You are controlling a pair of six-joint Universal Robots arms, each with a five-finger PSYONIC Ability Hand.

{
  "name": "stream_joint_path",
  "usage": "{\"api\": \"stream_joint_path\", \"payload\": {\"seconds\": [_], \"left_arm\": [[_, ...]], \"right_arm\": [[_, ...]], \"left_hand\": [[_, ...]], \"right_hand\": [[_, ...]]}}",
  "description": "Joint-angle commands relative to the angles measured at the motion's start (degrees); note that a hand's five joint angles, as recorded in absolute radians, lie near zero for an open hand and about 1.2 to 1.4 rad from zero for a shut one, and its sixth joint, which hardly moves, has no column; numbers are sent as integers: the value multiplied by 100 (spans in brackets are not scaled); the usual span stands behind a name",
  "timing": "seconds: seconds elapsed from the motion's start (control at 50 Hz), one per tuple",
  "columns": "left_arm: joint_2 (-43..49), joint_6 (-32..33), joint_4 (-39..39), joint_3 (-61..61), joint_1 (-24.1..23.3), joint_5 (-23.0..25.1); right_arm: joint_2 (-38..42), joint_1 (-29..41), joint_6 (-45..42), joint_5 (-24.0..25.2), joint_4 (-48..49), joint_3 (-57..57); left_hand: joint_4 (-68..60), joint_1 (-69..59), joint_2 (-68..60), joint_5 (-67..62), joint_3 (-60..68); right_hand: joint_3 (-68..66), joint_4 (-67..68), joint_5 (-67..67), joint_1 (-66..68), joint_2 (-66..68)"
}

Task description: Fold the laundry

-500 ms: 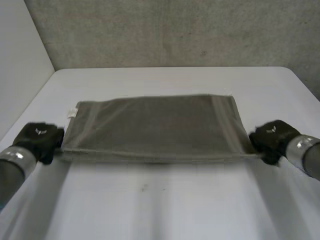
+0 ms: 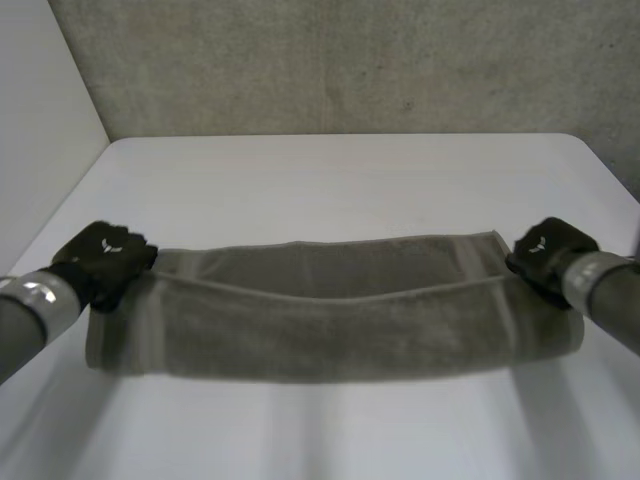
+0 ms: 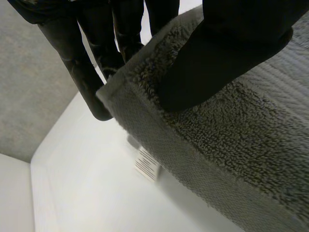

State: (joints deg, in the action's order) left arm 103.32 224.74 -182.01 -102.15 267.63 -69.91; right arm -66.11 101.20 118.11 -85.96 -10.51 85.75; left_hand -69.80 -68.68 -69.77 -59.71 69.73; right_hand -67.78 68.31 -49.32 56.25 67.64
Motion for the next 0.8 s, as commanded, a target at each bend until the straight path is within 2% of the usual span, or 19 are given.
{"api": "stream_joint_path", "payload": {"seconds": [0.02,0.06,0.1,0.18,0.32,0.34,0.36,0.38,0.4,0.42,0.46,0.48,0.58,0.62,0.68,0.72,0.74,0.78,0.8], "left_arm": [[1384,-159,-449,1435,-369,-665],[1874,-159,-598,1986,-483,-787],[2059,-159,-625,2206,-518,-831],[2552,-150,-642,2673,-536,-1033],[2834,-168,-642,2841,-589,-1139],[2843,-168,-642,2824,-641,-1139],[2843,-168,-642,2823,-642,-1139],[2843,-159,-642,2806,-694,-1139],[2843,-159,-642,2806,-694,-1139],[2826,-133,-642,2788,-738,-1165],[2782,-150,-642,2779,-765,-1139],[2729,-150,-660,2771,-808,-1130],[2289,-229,-739,2797,-826,-1157],[1905,-517,-765,2753,-835,-1174],[1683,-748,-748,2718,-835,-1174],[1202,-1281,-739,2526,-818,-1174],[1200,-1284,-739,2525,-817,-1174],[736,-1826,-739,2236,-800,-1165],[734,-1829,-739,2234,-800,-1165]], "right_arm": [[1256,373,28,-535,987,-1119],[1452,435,28,-544,1279,-1324],[1732,479,28,-544,1874,-1639],[1908,497,54,-544,2411,-1868],[2269,628,2,-570,2870,-2123],[2322,681,2,-571,2896,-2115],[2322,681,2,-571,2897,-2115],[2357,716,28,-571,2905,-2097],[2366,734,45,-579,2940,-2088],[2366,734,45,-579,2941,-2088],[2357,743,63,-597,2958,-2088],[2305,734,107,-614,2976,-2062],[1865,681,441,-808,2976,-1869],[1376,664,983,-896,2941,-1554],[1127,655,1267,-869,2914,-1412],[602,664,1932,-738,2827,-1062],[599,664,1935,-738,2826,-1060],[188,655,2390,-344,2477,-789],[186,655,2392,-342,2475,-787]], "left_hand": [[-1020,-1132,-1023,-1029,1027],[-1020,-1132,-1023,-1029,1027],[-1020,-1132,-1023,-1029,1027],[-1020,-1132,-1023,-1029,1027],[-1020,-1132,-1023,-1029,1027],[-1020,-1132,-1023,-1029,1027],[-1020,-1132,-1023,-1029,1027],[1892,1780,1889,1883,-1885],[1921,1809,1918,1912,-1914],[5980,5868,5977,5971,-5973],[5673,5561,5669,5664,-5665],[5980,5868,5977,5971,-5973],[5980,5868,5977,5971,-5973],[5980,5868,5977,5971,-5973],[5980,5868,5977,5971,-5973],[5980,5868,5977,5971,-5973],[5980,5868,5977,5971,-5973],[5980,5868,5977,5971,-5973],[5980,5868,5977,5971,-5973]], "right_hand": [[-1222,1169,-2068,2375,1236],[-1222,1169,-2068,2375,1236],[-1222,1169,-2068,2375,1236],[-1222,1169,-2068,2375,1236],[-1222,1169,-2068,2375,1236],[837,-890,-9,316,-823],[858,-911,12,295,-843],[5071,-5124,4225,-3918,-5057],[5778,-5831,4932,-4625,-5764],[5778,-5831,4932,-4625,-5764],[5778,-5831,4932,-4625,-5764],[5778,-5831,4932,-4625,-5764],[5778,-5831,4932,-4625,-5764],[5778,-5831,4932,-4625,-5764],[5778,-5831,4932,-4625,-5764],[5778,-5831,4932,-4625,-5764],[5778,-5831,4932,-4625,-5764],[5778,-5831,4932,-4625,-5764],[5778,-5831,4932,-4625,-5764]]}}
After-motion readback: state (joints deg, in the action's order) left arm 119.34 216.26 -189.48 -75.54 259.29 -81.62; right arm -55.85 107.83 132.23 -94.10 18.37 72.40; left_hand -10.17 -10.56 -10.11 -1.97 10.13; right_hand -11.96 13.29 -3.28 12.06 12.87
